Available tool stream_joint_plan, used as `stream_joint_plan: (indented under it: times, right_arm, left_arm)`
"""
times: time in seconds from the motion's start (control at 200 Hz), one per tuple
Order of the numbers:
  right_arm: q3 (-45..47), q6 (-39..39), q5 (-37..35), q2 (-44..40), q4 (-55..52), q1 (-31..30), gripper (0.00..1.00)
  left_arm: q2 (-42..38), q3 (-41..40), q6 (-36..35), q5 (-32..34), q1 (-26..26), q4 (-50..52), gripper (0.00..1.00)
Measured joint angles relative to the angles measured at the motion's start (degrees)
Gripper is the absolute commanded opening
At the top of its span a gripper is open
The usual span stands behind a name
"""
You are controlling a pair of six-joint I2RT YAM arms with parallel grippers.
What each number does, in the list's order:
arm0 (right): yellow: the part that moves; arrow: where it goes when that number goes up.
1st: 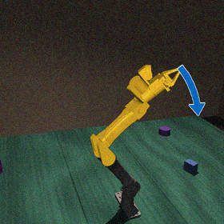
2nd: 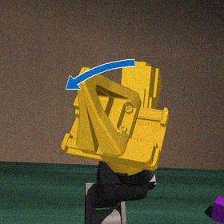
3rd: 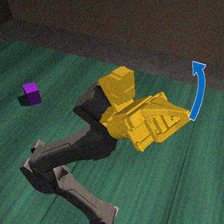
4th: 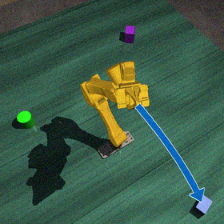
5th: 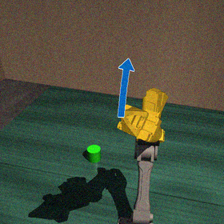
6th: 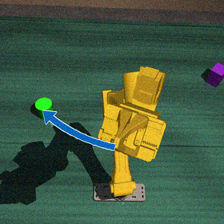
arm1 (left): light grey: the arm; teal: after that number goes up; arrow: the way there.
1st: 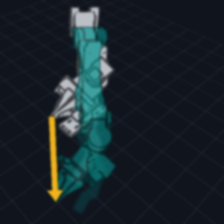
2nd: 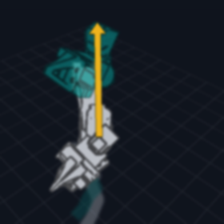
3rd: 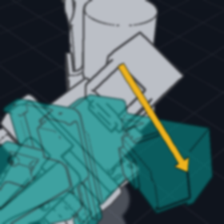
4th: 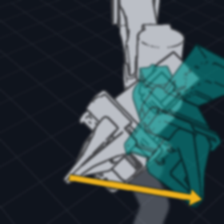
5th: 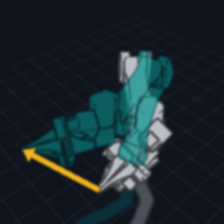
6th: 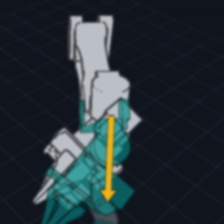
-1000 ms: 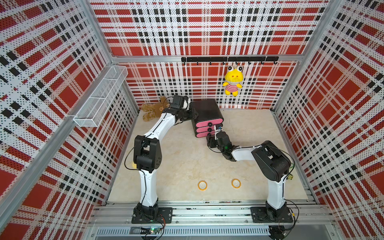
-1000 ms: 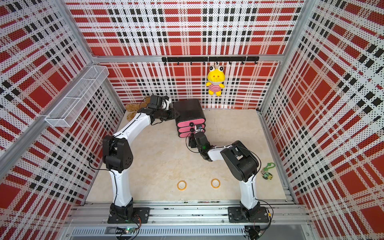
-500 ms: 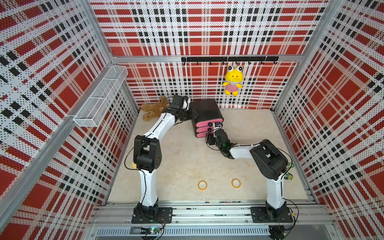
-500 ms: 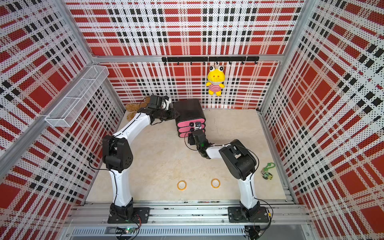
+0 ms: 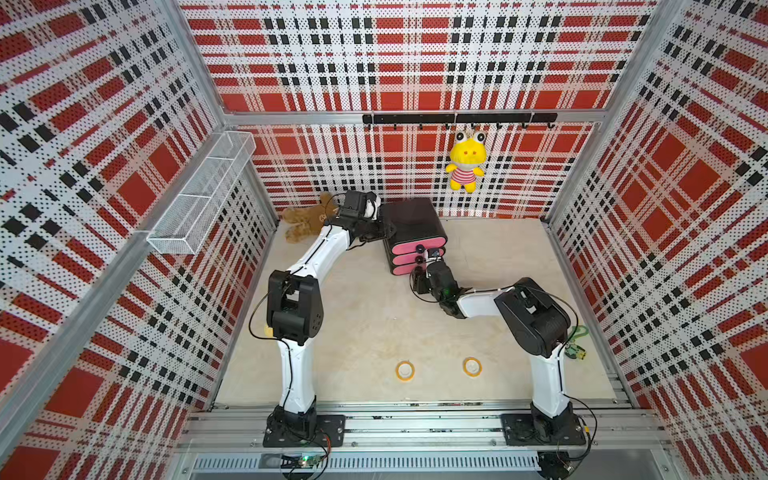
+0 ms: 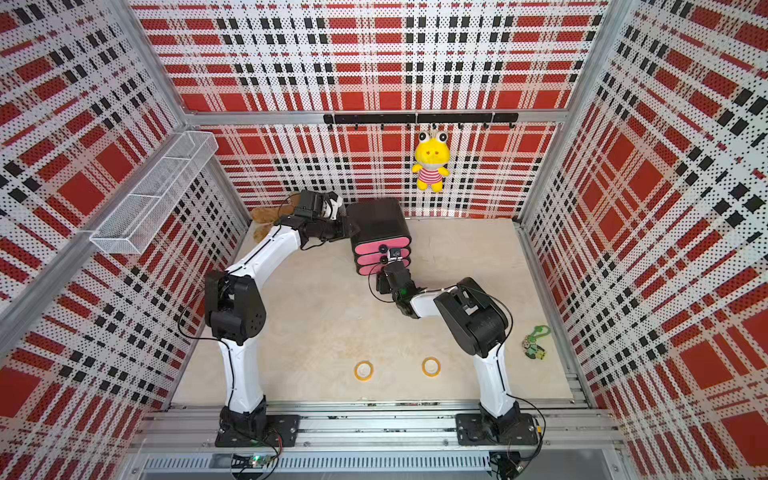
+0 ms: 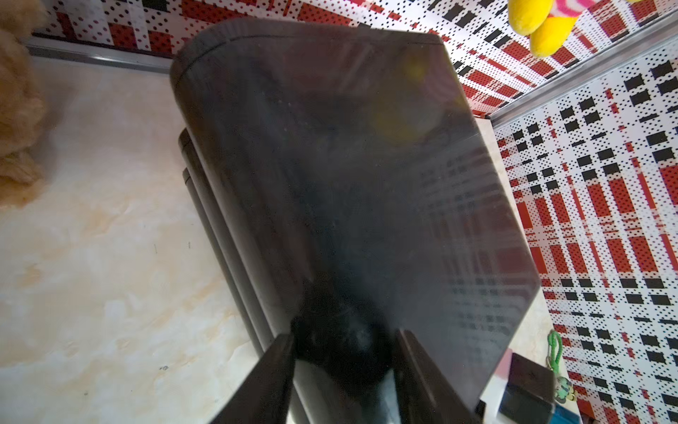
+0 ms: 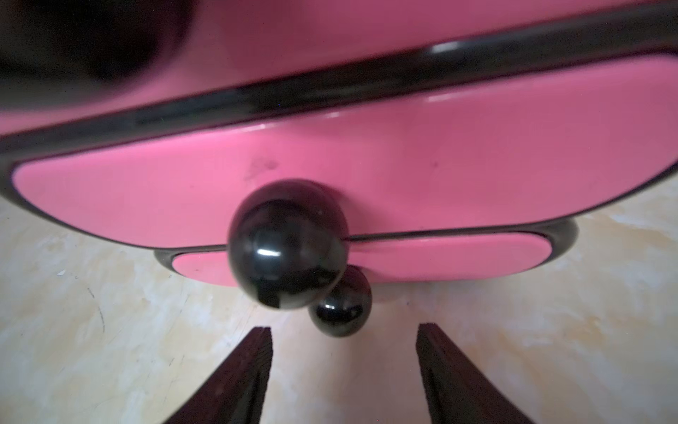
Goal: Place the transparent tape into the drawer according to color
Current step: Open the drawer in the storage box.
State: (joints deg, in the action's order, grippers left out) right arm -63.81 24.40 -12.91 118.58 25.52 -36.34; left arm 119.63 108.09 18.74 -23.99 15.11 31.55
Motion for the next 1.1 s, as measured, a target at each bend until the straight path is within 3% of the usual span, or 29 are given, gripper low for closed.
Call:
stream_joint_plan:
  times: [0.621, 0.952, 1.103]
  right_arm:
    - [-3.61, 0.35, -1.53, 2.62, -1.49, 0.17, 0.62]
    - [-4.94, 2.40, -0.11, 3.37, -2.25, 0.31, 0.32]
    - [-4.94, 2.78, 0.09, 3.37, -2.27, 0.35, 0.25]
  left_arm:
    - [0.02, 0.00, -0.20, -0.44, -0.20, 0.00, 0.50]
    - [0.02, 0.00, -0.24, -0.68, -0.37, 0.20, 0.50]
    - [0.13, 0.00, -0.26, -1.01, -0.42, 0.02, 0.50]
